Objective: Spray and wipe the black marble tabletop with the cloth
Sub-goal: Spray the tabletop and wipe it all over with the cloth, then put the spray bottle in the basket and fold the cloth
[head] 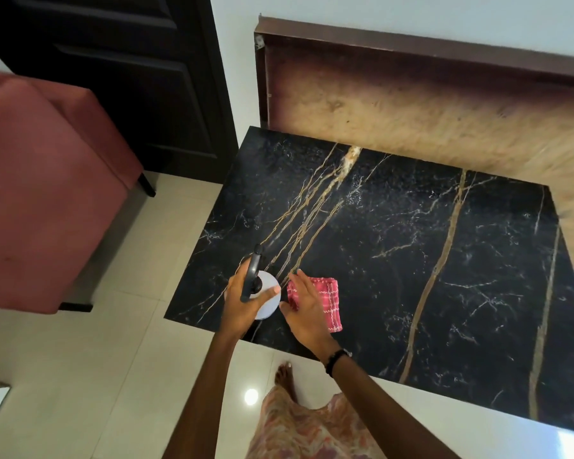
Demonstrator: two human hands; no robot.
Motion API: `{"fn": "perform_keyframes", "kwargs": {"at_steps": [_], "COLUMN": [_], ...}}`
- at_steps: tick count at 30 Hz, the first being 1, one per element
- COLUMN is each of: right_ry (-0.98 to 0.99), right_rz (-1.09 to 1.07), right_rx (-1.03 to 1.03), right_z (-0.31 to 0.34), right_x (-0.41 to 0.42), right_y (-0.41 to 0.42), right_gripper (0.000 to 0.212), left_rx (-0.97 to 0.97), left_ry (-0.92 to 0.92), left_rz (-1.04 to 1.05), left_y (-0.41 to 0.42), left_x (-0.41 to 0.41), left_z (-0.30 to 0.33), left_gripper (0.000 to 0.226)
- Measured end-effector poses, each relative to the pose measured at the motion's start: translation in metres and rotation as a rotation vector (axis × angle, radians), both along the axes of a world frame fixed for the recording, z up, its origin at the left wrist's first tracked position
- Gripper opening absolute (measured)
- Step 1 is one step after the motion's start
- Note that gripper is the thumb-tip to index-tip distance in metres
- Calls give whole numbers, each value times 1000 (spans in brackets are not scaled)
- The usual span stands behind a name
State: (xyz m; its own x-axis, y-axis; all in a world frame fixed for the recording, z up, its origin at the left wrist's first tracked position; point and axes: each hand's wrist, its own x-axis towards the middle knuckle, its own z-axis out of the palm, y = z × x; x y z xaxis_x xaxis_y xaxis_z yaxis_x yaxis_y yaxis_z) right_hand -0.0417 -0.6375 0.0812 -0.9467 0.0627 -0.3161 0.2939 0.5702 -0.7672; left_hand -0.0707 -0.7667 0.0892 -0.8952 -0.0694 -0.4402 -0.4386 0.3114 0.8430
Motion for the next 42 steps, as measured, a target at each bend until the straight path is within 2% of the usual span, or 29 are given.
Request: {"fn": "perform_keyframes", "kwargs": {"at_steps": [4,7,13,16,22,27,35,39,42], "right_ry": [16,58,73,109,189,259,277,296,297], "right_rz": [66,165,90,53,47,45,-21,-61,-111], "right_rx": [-152,-270,-117,-61,-124,-147,-147,-96,-62], "right_z": [16,25,23,21,52,88,139,157,167], "right_x": [-14,-20,-23,-20,-24,-20,37,75,105], "right_y": [-1,-12,-36,-40,-19,43,180,249,299], "right_gripper": [57,52,27,28,27,30,35,36,41], "left_rx": [-74,17,100,102,244,533,690,736,763], "left_ry": [86,52,34,23,98,-59,-306,-384,-391], "left_rz": [-72,-15,41,56,35,23,-48,-53,-93], "left_y": [-18,-27,-23,-22,-15,18,144,219,273], "left_x": [14,29,36,35,32,25,49,74,95], "left_z": [-9,-15,-20,-18,8,46,74,86,92], "left_gripper": [85,80,76,73,72,48,42,55,54]}}
